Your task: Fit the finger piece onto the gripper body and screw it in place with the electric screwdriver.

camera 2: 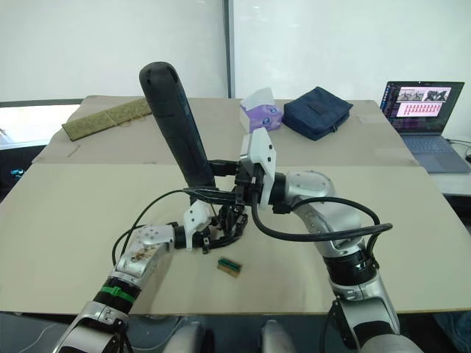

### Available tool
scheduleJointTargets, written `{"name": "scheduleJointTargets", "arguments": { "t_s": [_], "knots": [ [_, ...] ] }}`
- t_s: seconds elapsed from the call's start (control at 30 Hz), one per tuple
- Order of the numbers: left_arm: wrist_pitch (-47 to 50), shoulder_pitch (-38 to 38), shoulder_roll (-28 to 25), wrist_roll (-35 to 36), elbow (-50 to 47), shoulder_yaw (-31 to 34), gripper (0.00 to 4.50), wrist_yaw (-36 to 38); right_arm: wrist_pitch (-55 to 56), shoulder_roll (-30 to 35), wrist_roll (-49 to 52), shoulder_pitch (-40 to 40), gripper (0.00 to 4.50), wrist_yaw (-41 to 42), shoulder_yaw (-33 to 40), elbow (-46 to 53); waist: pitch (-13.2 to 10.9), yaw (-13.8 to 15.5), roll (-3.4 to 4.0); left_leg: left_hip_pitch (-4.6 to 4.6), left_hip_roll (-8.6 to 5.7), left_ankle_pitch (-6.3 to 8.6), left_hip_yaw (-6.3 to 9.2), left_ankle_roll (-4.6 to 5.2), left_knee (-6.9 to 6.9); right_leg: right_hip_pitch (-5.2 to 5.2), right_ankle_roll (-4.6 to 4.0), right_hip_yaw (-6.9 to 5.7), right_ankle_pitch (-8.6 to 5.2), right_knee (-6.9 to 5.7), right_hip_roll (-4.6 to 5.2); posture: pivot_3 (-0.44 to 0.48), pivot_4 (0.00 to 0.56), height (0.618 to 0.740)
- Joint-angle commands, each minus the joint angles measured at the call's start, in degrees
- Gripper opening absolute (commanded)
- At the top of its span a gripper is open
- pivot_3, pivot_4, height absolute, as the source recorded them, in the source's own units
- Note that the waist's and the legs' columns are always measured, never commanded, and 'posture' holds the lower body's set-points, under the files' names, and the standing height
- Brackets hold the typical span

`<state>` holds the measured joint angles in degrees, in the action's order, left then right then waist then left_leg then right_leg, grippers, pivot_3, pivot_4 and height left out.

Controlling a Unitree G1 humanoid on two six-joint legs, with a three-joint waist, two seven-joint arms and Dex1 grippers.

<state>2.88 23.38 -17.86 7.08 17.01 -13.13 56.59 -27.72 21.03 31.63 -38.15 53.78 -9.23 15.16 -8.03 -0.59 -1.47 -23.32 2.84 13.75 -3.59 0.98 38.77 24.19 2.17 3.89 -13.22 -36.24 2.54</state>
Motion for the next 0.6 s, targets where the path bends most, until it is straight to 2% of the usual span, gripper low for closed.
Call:
{"name": "scheduleJointTargets", "arguments": {
  "t_s": [0.03,0.6],
  "knots": [
    [2.4,-2.2,-0.2,-1.4,1.6,-2.6,2.28,0.8,0.9,0.0,0.3,-0.4,1.93,-0.1,0.9,1.6,0.0,0.0,0.00,0.00,0.00,0.00,0.00,0.00,0.00,0.00,0.00,0.00,0.00,0.00,0.00,0.000,0.150,0.740],
    [2.3,-2.3,-0.1,-1.4,1.6,-2.6,2.28,0.6,0.6,0.5,0.2,-0.1,1.93,-0.2,0.5,1.7,0.0,0.0,0.00,0.00,0.00,0.00,0.00,0.00,0.00,0.00,0.00,0.00,0.00,0.00,0.00,0.000,0.150,0.740]
  ]
}}
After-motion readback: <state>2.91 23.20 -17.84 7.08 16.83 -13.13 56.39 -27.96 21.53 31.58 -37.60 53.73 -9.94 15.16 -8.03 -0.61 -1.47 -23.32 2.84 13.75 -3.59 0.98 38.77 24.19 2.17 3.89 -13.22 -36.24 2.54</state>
